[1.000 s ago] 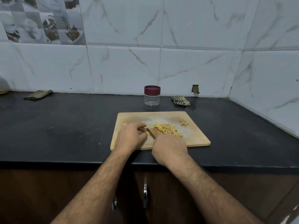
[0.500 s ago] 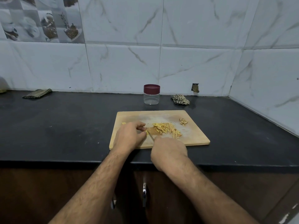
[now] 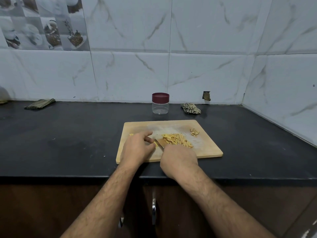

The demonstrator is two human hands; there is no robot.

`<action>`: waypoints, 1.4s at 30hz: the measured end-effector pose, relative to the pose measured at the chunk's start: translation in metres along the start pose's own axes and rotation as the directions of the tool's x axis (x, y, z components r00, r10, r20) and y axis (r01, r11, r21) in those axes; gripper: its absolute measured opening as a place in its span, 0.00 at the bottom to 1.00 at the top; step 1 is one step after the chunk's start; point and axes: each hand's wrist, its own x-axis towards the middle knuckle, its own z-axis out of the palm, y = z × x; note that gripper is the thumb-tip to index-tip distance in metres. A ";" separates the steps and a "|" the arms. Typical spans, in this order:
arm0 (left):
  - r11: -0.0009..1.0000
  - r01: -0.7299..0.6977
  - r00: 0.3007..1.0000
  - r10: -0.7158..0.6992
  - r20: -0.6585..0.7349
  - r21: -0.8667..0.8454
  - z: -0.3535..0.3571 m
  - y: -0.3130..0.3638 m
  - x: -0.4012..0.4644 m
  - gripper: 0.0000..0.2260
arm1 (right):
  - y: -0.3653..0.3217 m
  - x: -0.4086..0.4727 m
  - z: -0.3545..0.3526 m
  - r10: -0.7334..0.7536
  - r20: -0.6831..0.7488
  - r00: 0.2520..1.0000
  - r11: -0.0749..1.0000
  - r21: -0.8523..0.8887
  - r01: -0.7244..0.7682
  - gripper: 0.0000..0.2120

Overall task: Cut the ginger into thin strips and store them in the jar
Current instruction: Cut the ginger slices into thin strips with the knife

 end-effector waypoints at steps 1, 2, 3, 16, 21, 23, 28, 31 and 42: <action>1.000 0.002 1.000 -0.002 0.003 -0.003 0.000 0.000 0.000 0.23 | 0.000 0.001 0.000 -0.003 -0.002 1.000 1.000 0.001 0.003 0.13; 1.000 0.001 1.000 -0.001 0.005 -0.004 0.000 0.001 0.001 0.22 | 0.000 0.001 0.000 -0.005 -0.003 1.000 1.000 0.003 0.005 0.13; 1.000 0.002 1.000 -0.002 0.006 -0.005 0.000 0.000 0.001 0.22 | -0.001 0.002 -0.001 -0.008 -0.001 1.000 1.000 0.000 0.008 0.13; 1.000 0.007 1.000 -0.007 -0.002 0.018 0.000 0.000 0.002 0.19 | 0.003 -0.003 0.003 -0.017 0.064 0.998 0.998 -0.059 0.021 0.16; 1.000 0.012 1.000 -0.012 -0.005 0.020 0.000 0.001 0.001 0.18 | 0.010 -0.012 0.005 0.006 0.052 0.999 0.998 -0.062 -0.003 0.15; 1.000 0.015 1.000 -0.015 -0.001 0.021 -0.001 0.002 0.001 0.18 | 0.008 -0.008 0.003 0.014 0.050 0.999 0.998 -0.057 -0.011 0.16; 1.000 0.010 1.000 -0.010 0.000 0.015 -0.002 0.002 0.000 0.18 | 0.002 -0.001 0.000 0.024 0.015 1.000 1.000 -0.012 -0.024 0.14; 1.000 0.004 1.000 -0.004 -0.003 0.017 -0.002 0.002 0.000 0.18 | -0.001 0.002 -0.001 0.022 0.021 1.000 1.000 -0.004 -0.022 0.15; 1.000 0.012 1.000 -0.012 0.006 0.015 -0.002 0.001 0.001 0.18 | -0.007 0.008 0.001 0.016 0.036 0.999 1.000 -0.023 -0.016 0.17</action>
